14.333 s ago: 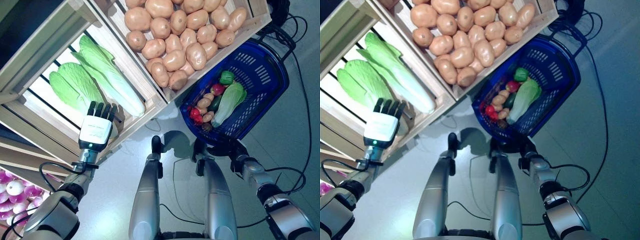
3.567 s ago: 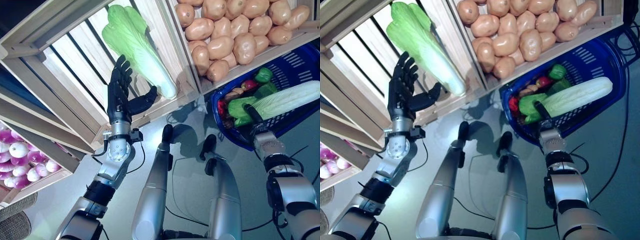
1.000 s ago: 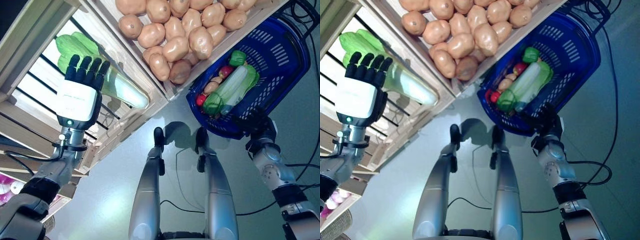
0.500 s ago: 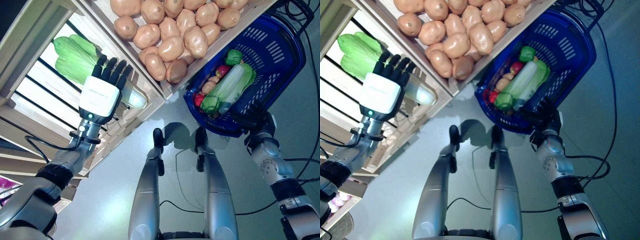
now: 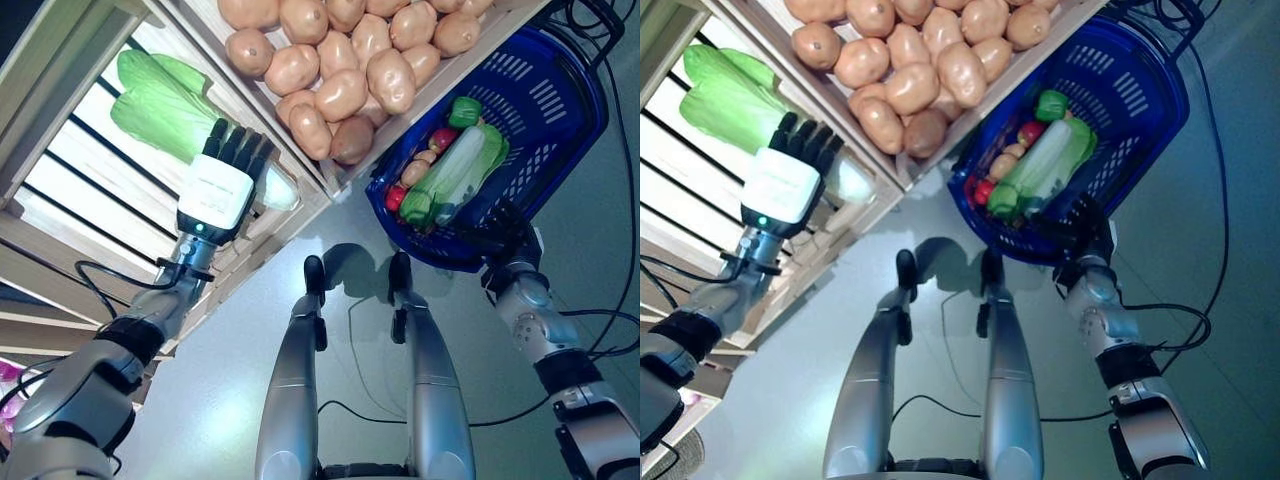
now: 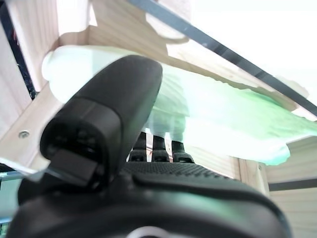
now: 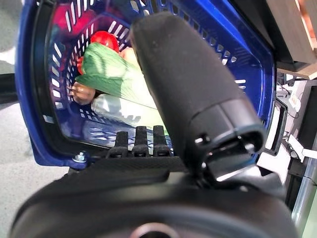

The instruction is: Put vegetables into the basket

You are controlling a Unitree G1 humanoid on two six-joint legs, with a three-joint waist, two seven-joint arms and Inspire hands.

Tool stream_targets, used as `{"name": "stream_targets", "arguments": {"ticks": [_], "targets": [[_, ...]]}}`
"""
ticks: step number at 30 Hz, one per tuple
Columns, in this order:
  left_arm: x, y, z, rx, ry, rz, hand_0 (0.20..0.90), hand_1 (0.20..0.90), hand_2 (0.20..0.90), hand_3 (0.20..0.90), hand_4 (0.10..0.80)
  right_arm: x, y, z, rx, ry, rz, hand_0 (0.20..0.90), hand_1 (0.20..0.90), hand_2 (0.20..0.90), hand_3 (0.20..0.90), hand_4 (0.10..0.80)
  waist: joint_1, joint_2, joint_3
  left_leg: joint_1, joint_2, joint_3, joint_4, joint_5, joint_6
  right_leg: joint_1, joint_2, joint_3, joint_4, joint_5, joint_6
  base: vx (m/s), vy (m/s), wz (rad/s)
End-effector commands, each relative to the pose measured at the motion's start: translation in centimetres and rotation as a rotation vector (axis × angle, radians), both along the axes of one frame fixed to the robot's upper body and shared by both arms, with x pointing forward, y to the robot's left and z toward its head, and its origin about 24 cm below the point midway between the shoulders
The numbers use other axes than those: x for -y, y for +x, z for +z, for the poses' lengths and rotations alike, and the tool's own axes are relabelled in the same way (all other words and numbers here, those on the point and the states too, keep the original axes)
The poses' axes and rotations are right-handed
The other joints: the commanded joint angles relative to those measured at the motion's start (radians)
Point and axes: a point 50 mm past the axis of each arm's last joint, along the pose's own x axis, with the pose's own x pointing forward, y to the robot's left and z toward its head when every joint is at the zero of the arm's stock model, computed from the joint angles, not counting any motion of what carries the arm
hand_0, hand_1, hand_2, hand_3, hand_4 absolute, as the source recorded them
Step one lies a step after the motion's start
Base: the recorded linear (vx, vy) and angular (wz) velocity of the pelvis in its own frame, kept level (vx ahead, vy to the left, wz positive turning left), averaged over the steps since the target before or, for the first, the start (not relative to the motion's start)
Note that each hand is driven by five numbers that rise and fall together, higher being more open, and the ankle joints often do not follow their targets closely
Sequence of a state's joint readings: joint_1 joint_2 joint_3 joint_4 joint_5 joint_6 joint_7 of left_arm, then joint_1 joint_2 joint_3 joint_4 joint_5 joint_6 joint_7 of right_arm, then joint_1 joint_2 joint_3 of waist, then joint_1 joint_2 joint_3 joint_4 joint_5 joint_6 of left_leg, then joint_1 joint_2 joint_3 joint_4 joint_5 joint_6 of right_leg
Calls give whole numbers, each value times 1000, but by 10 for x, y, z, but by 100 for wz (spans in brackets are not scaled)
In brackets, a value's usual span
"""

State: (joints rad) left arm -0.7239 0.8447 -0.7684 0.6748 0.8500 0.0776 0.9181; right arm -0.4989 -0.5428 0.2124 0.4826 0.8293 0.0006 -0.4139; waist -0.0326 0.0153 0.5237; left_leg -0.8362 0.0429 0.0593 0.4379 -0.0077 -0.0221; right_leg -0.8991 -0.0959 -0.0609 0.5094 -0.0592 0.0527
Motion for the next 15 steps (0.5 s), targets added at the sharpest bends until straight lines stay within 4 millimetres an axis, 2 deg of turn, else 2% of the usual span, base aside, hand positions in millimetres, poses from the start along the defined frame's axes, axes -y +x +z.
{"name": "stream_targets", "arguments": {"ticks": [1,5,9,13,14,15], "targets": [[13,20,23,28,-28,23,900,900,900,900,800,3,2,26,115,-68,-14,900,900,900,900,800,-40,-20,-4,-57,-18,17,30,25,11,33,34,-35,-31,56,-43,0,0,0],[16,20,27,114,-18,-3,900,900,900,900,800,4,4,26,112,-73,-6,900,900,900,900,800,-40,-30,-4,-71,-16,15,36,23,11,17,35,-33,-23,59,-43,0,0,0],[26,22,34,171,-10,-49,900,900,900,900,800,0,4,26,117,-67,1,900,900,900,900,800,-40,-42,-4,-88,-15,9,42,21,11,2,39,-33,-13,59,-44,0,0,0],[29,25,36,151,-7,-38,900,900,900,900,800,-2,4,27,126,-61,7,900,900,900,900,800,-41,-50,-4,-95,-19,3,43,21,11,-6,41,-33,-10,64,-43,-1,-2,2],[27,26,36,142,-21,-16,521,521,521,521,547,-3,4,27,130,-59,9,900,900,900,900,800,-42,-51,-4,-93,-21,2,41,22,11,-4,43,-32,-12,67,-42,0,0,0],[27,27,37,144,-31,-7,300,300,300,300,400,-3,5,28,133,-58,11,900,900,900,900,800,-42,-52,-4,-93,-22,1,39,22,11,-4,44,-31,-14,68,-41,0,0,0]]}}
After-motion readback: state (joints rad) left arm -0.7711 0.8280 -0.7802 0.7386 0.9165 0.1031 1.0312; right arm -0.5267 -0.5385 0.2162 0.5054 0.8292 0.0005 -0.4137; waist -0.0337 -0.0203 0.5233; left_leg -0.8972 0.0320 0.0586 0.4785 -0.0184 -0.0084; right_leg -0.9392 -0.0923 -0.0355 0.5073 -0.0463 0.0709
